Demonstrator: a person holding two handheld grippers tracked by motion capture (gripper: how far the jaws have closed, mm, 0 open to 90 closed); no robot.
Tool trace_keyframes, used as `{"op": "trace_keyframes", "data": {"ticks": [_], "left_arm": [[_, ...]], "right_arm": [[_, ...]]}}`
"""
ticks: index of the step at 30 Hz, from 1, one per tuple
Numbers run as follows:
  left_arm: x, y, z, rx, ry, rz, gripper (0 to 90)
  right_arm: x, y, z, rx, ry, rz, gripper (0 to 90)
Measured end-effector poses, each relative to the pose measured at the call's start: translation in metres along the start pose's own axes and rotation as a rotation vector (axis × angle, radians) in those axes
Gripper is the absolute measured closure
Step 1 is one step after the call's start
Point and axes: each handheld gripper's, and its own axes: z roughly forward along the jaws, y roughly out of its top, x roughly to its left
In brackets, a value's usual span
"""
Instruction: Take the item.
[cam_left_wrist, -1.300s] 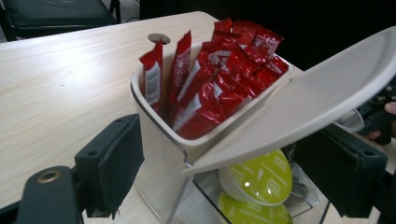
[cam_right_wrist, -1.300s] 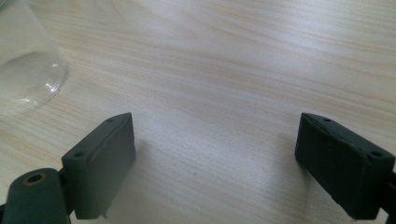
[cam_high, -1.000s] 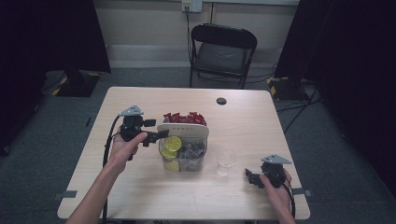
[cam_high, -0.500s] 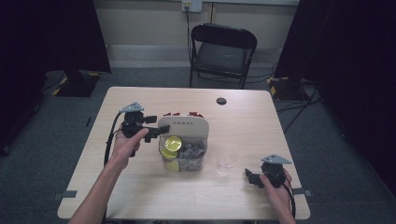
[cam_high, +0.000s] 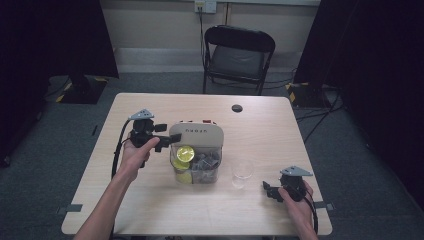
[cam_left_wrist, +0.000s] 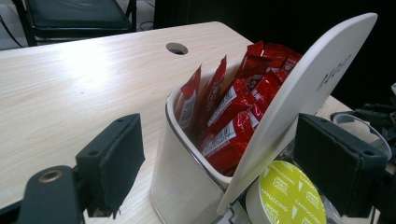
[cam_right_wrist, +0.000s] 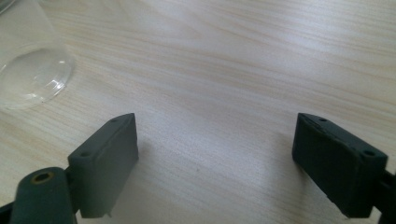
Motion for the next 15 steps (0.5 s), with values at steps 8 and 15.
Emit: {"op": "trace_keyframes", "data": {"ticks": [8, 15], "left_arm": [[0.001, -0.001, 0.001, 0.001, -0.012, -0.008, 16.1], [-0.001, 0.000, -0.001, 0.001, 0.016, 0.038, 16.2]], "right_arm": [[0.002, 0.006, -0.008, -0.051, 0.016, 0.009, 19.2], [0.010, 0.017, -0.021, -0.098, 0.060, -0.005, 21.6]]}}
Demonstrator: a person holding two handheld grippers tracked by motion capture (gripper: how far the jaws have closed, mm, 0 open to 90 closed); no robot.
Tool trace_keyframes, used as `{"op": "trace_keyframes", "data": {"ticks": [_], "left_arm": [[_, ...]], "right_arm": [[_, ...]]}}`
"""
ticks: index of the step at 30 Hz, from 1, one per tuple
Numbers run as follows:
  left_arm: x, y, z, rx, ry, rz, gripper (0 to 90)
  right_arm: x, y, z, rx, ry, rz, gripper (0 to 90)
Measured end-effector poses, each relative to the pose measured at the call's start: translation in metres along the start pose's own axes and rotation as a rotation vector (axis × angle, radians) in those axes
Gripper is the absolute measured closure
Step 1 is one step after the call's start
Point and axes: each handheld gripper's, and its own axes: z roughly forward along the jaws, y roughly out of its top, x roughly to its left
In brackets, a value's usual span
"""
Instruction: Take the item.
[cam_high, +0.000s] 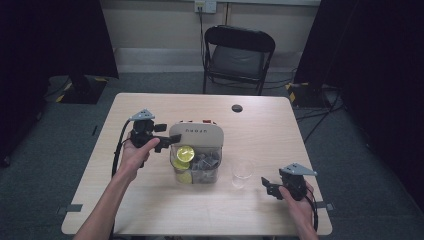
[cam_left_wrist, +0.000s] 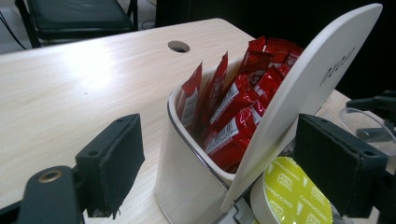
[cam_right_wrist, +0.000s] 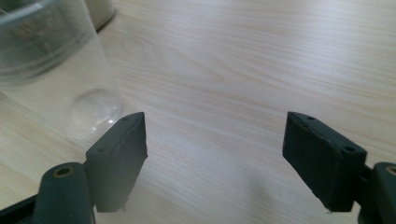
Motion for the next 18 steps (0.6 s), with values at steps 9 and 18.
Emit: {"op": "trace_keyframes", "data": {"ticks": [9, 18], "left_arm": [[0.001, 0.000, 0.000, 0.005, -0.002, -0.011, 15.8], [0.000, 0.000, -0.001, 0.003, 0.009, -0.008, 15.8]], "right_arm": [[0.010, 0.010, -0.013, -0.044, 0.067, -0.034, 24.9], [0.024, 0.026, -0.033, -0.106, 0.138, -0.056, 28.6]]}}
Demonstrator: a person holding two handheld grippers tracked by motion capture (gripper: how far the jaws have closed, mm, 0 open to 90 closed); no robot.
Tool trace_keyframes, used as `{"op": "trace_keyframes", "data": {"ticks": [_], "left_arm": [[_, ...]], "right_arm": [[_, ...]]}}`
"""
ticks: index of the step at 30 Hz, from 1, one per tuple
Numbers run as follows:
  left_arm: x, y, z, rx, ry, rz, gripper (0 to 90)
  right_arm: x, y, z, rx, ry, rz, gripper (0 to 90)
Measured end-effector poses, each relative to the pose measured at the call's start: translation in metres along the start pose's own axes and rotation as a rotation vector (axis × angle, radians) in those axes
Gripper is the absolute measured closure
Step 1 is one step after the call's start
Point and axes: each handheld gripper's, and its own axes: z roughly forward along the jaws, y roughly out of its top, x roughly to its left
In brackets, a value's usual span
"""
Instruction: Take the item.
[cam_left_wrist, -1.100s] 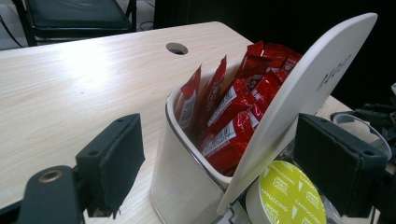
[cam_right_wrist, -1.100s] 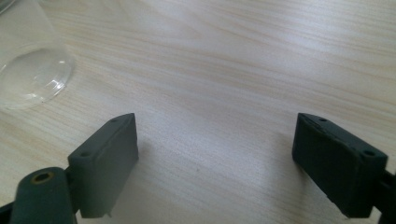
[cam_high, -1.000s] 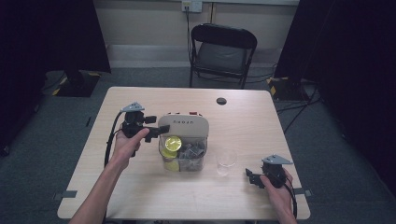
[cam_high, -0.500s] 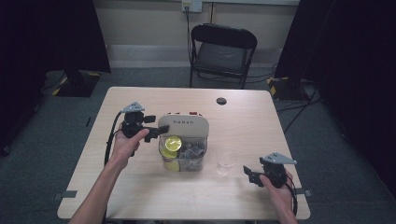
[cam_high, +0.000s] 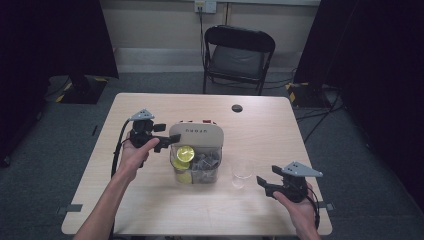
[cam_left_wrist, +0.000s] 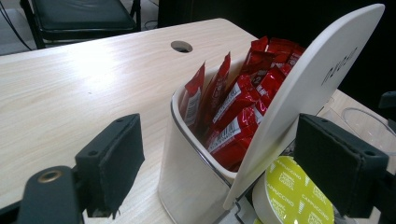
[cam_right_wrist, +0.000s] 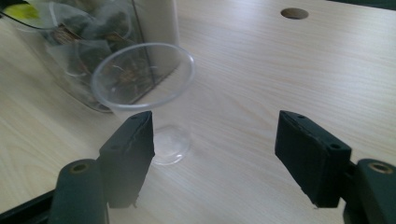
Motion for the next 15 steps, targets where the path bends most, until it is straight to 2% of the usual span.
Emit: {"op": "trace_keyframes", "data": {"ticks": [5, 9, 11, 12, 14, 15], "left_arm": [[0.000, 0.000, 0.000, -0.007, -0.004, -0.005, 15.8], [-0.001, 0.001, 0.000, -0.009, 0.002, -0.004, 15.9], [-0.001, 0.001, 0.000, -0.008, 0.001, -0.001, 15.8], [-0.001, 0.001, 0.000, -0.010, 0.002, 0.003, 15.9], [-0.001, 0.001, -0.001, -0.009, 0.004, 0.005, 15.9], [-0.001, 0.001, -0.001, -0.009, 0.004, 0.005, 15.9]], "right_arm": [[0.006, 0.008, -0.002, -0.021, 0.023, -0.008, 26.9], [0.016, 0.022, 0.000, -0.050, 0.067, -0.036, 26.5], [0.018, 0.024, 0.001, -0.051, 0.078, -0.034, 27.4], [0.023, 0.029, 0.005, -0.055, 0.105, -0.047, 29.7], [0.027, 0.033, 0.009, -0.055, 0.124, -0.051, 31.1], [0.027, 0.033, 0.009, -0.055, 0.124, -0.051, 31.1]]}}
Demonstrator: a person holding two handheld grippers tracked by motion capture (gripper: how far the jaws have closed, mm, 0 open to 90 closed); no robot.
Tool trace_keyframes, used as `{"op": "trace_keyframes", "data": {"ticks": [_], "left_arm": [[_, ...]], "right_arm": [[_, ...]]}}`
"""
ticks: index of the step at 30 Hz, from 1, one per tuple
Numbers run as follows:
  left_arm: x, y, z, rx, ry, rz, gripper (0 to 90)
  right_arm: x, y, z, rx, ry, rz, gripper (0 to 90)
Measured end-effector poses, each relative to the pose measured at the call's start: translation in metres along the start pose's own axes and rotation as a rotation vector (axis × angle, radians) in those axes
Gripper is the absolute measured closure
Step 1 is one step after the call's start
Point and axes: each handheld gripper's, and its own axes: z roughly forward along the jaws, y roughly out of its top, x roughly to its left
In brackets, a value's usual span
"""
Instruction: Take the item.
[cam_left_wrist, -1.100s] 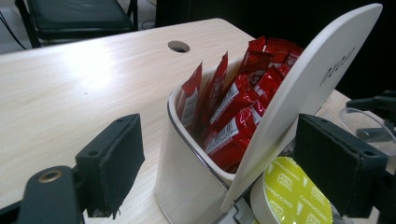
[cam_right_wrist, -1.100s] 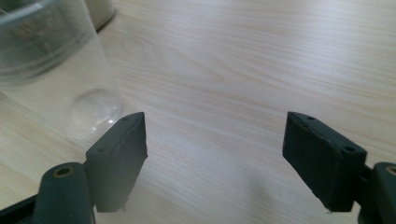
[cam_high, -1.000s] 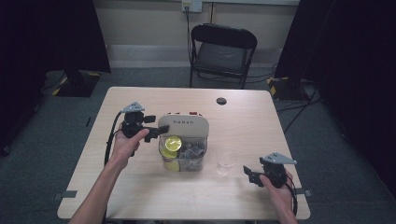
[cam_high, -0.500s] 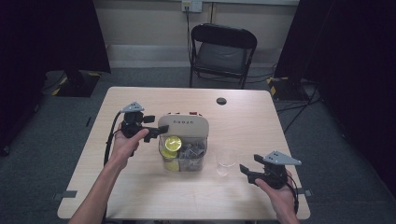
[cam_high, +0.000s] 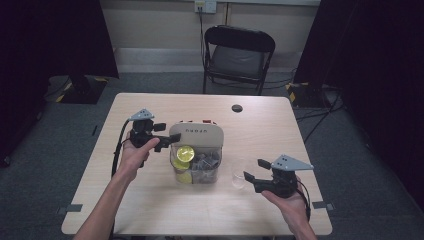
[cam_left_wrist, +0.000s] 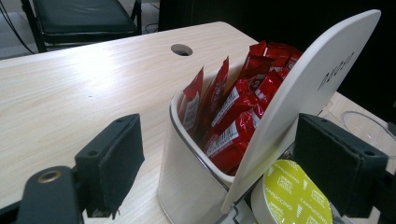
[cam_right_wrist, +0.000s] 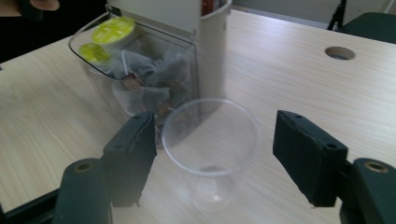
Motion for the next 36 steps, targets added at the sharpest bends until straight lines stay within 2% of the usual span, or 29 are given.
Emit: {"op": "trace_keyframes", "data": {"ticks": [3, 8, 9, 13, 15, 22, 26, 27, 36], "left_arm": [[0.000, 0.000, -0.002, 0.002, 0.006, 0.000, 15.7], [0.000, 0.000, -0.001, 0.003, 0.005, 0.000, 15.8], [0.000, 0.000, -0.001, 0.002, 0.005, 0.003, 15.8], [0.000, 0.000, -0.001, 0.002, 0.004, 0.002, 15.8], [0.000, 0.000, 0.000, 0.003, 0.000, -0.005, 15.8], [0.001, 0.000, 0.000, 0.010, -0.002, -0.005, 15.7], [0.001, 0.000, 0.000, 0.013, -0.002, -0.005, 15.7], [0.001, 0.000, 0.000, 0.015, -0.002, -0.005, 15.8], [0.001, -0.001, 0.000, 0.026, 0.003, -0.001, 15.8]], "right_arm": [[0.008, 0.009, 0.011, 0.003, 0.049, -0.013, 32.9], [0.014, 0.017, 0.018, -0.011, 0.085, -0.010, 35.8], [0.016, 0.022, 0.021, -0.014, 0.107, -0.014, 36.4], [0.020, 0.028, 0.028, -0.020, 0.132, -0.022, 37.0], [0.024, 0.033, 0.036, -0.016, 0.154, -0.029, 41.5], [0.032, 0.045, 0.053, -0.015, 0.205, -0.041, 48.2], [0.037, 0.051, 0.068, 0.008, 0.236, -0.048, 51.7], [0.037, 0.053, 0.077, 0.036, 0.258, -0.027, 53.1], [0.040, 0.054, 0.096, 0.079, 0.279, -0.037, 58.4]]}}
